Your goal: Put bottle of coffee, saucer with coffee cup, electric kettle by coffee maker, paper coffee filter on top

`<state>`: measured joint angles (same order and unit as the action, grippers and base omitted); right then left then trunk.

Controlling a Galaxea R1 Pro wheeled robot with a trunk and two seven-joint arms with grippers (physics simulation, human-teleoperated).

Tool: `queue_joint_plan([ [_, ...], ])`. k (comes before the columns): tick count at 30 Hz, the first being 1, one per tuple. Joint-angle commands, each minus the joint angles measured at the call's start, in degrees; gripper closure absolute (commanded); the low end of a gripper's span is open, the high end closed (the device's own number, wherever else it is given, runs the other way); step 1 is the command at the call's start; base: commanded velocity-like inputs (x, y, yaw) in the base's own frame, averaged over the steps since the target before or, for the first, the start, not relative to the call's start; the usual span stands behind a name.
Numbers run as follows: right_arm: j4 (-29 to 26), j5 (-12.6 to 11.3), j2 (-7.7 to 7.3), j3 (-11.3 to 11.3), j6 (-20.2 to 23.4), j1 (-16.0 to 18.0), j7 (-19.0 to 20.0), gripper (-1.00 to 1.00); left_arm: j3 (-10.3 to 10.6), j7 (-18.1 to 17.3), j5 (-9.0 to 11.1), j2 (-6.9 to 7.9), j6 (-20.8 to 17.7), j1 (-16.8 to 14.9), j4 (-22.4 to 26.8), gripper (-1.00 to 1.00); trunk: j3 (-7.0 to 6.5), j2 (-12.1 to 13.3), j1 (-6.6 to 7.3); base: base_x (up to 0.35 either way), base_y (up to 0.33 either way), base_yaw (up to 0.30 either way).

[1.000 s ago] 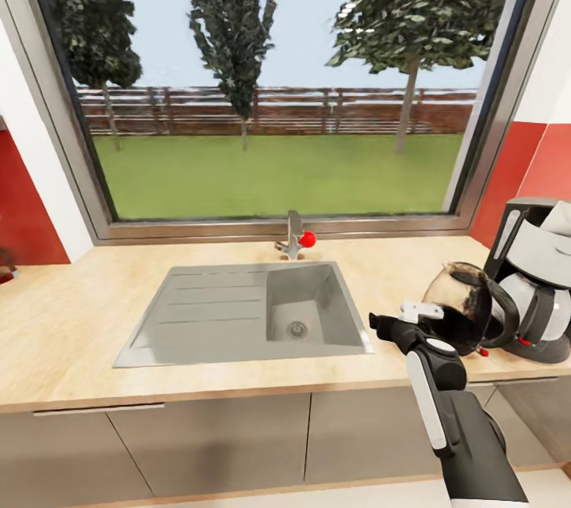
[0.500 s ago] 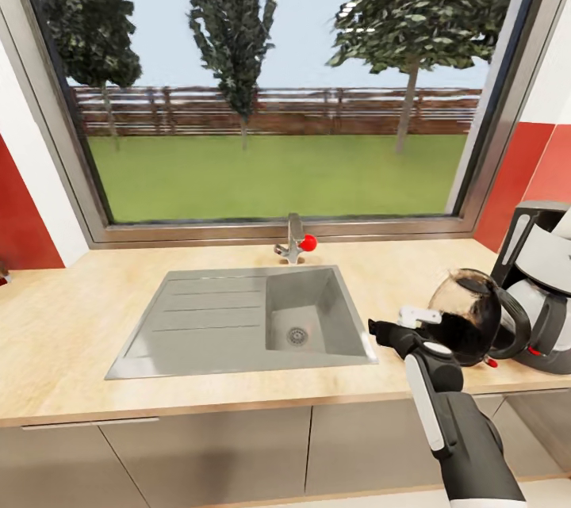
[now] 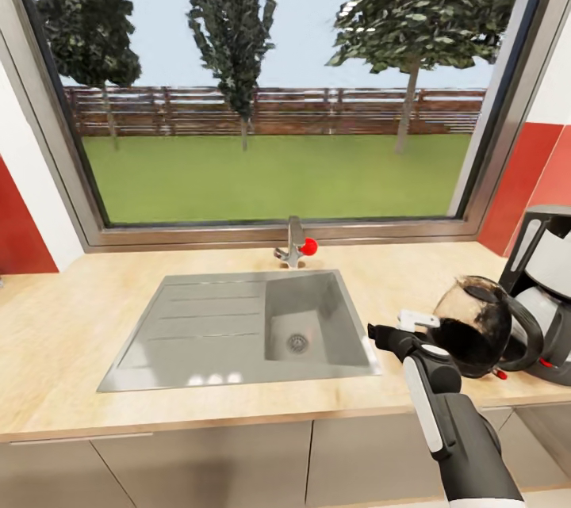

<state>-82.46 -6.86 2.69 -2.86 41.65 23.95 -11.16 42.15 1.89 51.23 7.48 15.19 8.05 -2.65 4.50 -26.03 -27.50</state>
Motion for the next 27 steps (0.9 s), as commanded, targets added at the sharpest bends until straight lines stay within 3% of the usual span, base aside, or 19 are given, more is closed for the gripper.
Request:
queue_joint_plan([
  [1, -0.03, -0.61, 0.03, -0.04, 0.18, 0.05, -0.44, -1.00, 0.39, 0.17, 0.10, -0.01, 0.14, 0.01, 0.01, -1.00, 0.10, -0.10, -0.04, 0.090, 0.000, 0.000],
  [13, 1.79, -0.62, -0.11, -0.05, 0.18, -0.04, -0.49, -1.00, 0.39, 0.13, 0.09, 0.05, 0.10, 0.13, 0.01, -1.00, 0.10, -0.10, -0.04, 0.153, 0.000, 0.000],
  [19, 5.15, -0.78, -1.71, -0.11, 0.02, -0.06, -0.53, -1.00, 0.39, 0.13, 0.09, 0.07, 0.10, 0.17, 0.01, -1.00, 0.10, -0.10, -0.04, 0.031, 0.000, 0.000],
  [27, 7.94, -0.79, -2.14, -0.26, 0.01, -0.05, -0.60, -1.00, 0.39, 0.13, 0.09, 0.15, 0.10, 0.25, 0.01, -1.00, 0.10, -0.10, -0.04, 0.001, 0.000, 0.000],
])
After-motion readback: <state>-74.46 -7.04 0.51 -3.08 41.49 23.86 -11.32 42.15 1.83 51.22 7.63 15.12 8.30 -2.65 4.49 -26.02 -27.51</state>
